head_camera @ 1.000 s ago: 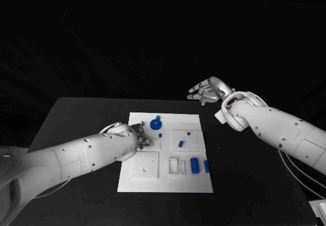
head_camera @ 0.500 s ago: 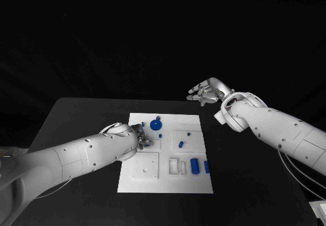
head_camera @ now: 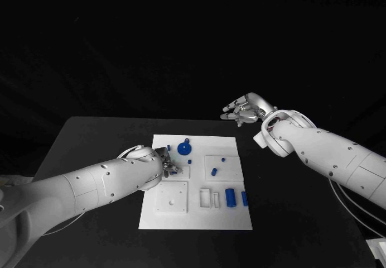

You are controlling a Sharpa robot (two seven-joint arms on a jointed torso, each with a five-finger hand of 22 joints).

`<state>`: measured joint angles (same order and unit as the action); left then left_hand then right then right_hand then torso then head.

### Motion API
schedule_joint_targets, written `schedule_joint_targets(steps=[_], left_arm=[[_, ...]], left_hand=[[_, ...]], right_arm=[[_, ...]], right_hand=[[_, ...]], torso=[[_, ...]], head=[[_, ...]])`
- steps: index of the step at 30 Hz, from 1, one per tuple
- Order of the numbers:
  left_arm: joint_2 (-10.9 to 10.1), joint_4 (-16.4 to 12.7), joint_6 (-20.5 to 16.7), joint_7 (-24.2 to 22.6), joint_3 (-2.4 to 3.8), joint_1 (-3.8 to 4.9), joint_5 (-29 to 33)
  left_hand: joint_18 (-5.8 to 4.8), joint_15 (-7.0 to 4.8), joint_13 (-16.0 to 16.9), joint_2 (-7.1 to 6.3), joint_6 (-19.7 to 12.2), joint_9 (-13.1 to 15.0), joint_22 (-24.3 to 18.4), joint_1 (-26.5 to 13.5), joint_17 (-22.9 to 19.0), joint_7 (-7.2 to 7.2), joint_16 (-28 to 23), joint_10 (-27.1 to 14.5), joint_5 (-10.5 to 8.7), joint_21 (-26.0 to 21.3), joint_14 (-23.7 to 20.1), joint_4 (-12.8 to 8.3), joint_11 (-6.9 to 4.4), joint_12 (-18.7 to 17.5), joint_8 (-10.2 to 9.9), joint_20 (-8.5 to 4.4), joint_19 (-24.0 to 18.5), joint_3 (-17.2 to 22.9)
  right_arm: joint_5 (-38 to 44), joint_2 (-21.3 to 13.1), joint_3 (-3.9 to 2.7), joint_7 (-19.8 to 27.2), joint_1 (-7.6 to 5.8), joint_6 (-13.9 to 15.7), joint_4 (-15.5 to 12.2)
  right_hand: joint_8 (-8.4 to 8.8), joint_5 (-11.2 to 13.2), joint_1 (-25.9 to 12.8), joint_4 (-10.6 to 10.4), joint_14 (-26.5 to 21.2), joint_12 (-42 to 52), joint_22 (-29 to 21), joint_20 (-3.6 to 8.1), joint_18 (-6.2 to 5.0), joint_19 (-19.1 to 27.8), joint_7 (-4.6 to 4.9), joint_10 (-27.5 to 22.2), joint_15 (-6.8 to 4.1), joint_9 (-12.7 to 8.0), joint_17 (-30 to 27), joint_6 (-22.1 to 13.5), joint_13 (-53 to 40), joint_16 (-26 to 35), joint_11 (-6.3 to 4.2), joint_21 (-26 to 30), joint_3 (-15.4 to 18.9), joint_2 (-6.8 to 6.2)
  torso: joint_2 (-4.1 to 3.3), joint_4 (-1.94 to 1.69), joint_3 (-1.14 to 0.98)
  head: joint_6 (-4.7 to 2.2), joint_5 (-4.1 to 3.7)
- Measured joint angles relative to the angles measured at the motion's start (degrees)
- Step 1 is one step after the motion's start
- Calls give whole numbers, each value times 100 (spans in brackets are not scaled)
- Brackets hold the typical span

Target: Assemble the parts on the task board

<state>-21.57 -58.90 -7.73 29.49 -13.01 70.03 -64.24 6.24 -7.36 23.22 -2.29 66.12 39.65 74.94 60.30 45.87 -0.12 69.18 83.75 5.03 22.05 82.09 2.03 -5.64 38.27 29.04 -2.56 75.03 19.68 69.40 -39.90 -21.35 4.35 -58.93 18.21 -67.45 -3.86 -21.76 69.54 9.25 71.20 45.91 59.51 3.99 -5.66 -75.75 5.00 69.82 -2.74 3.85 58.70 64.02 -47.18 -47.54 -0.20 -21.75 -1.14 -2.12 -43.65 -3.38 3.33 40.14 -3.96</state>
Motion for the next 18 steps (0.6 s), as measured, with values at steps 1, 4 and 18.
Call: schedule_joint_targets(steps=[1,4,18], left_arm=[[2,5,5,0,0,0,-3],[6,24,15,-1,-1,0,-14],[10,66,22,-1,1,0,-56]], left_hand=[[0,0,0,-31,0,0,0,18,-1,0,0,0,0,0,0,24,0,0,-4,0,0,9],[0,0,0,-124,74,0,0,3,-1,-74,0,-1,0,0,0,133,1,0,-26,0,0,48],[-1,0,-7,-409,258,9,-1,32,-28,-259,0,-4,-92,0,0,504,-1,0,-14,0,0,119]], right_arm=[[0,1,0,0,0,-1,1],[0,4,1,2,0,-3,5],[-1,8,1,10,0,-11,19]], right_hand=[[0,0,0,0,0,0,0,0,-1,0,0,0,0,0,0,0,0,0,0,0,0,0],[0,0,0,0,0,0,0,0,0,0,0,0,0,0,0,0,0,0,0,0,0,0],[0,0,0,0,0,0,15,0,-1,0,0,0,0,0,-5,0,6,0,0,0,0,0]], torso=[[0,-1,0],[0,-3,0],[0,-2,1]], head=[[-2,0],[-4,-3],[-12,-9]])
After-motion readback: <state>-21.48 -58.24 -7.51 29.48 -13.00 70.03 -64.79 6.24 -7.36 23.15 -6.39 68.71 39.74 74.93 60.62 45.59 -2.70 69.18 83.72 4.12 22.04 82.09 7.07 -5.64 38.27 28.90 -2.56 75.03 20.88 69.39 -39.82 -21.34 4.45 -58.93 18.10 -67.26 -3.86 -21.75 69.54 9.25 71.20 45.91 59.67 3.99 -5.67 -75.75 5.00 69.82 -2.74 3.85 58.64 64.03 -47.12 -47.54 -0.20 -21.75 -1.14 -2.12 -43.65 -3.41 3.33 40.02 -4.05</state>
